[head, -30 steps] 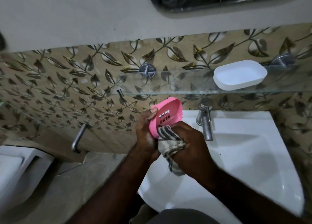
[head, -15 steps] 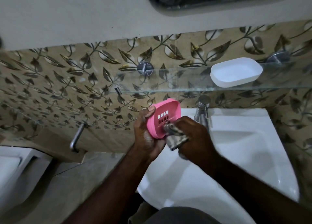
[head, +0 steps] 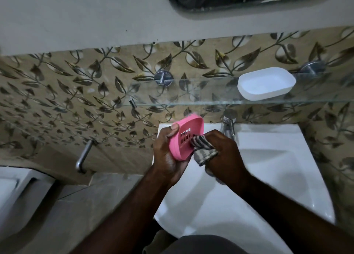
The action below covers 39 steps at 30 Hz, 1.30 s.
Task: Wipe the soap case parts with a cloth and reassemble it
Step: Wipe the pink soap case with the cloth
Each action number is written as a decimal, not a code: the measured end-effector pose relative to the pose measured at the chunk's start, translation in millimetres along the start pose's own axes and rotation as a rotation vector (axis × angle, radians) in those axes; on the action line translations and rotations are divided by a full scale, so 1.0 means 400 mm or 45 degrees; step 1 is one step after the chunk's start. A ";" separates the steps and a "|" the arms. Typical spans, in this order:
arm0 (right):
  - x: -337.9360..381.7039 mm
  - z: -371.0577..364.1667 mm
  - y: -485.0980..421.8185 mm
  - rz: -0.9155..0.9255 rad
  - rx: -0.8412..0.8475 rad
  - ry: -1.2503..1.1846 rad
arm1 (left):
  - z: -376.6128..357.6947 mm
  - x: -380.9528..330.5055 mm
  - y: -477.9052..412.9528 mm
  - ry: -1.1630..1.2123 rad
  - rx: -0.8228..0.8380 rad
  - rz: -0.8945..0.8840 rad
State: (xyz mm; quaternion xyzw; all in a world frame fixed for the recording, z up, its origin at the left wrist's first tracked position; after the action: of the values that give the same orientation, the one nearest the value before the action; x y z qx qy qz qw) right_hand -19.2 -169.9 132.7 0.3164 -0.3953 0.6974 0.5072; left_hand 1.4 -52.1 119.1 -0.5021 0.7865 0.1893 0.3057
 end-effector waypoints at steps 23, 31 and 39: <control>-0.032 -0.035 0.007 -0.182 0.202 -0.038 | 0.044 0.021 -0.018 0.015 0.056 0.248; 0.026 -0.122 0.039 -0.168 0.148 -0.271 | 0.115 0.028 -0.025 -0.252 -0.233 0.084; -0.001 -0.111 0.027 0.107 0.439 0.189 | 0.132 0.039 -0.015 0.000 -0.215 0.243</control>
State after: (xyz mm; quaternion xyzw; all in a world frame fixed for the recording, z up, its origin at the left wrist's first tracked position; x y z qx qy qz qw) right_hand -31.3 -133.2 108.5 0.3295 -0.2443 0.7968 0.4437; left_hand 17.3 -33.2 69.6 -0.4490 0.8119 0.2833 0.2428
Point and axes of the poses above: each hand's wrist, its own y-axis away from the middle knuckle, its own z-axis out of the back of the hand, x = y × z, the point moved 8 cm from there along -y, towards the middle knuckle, and after that the axes turned 13 degrees about x, right-handed, at the moved point
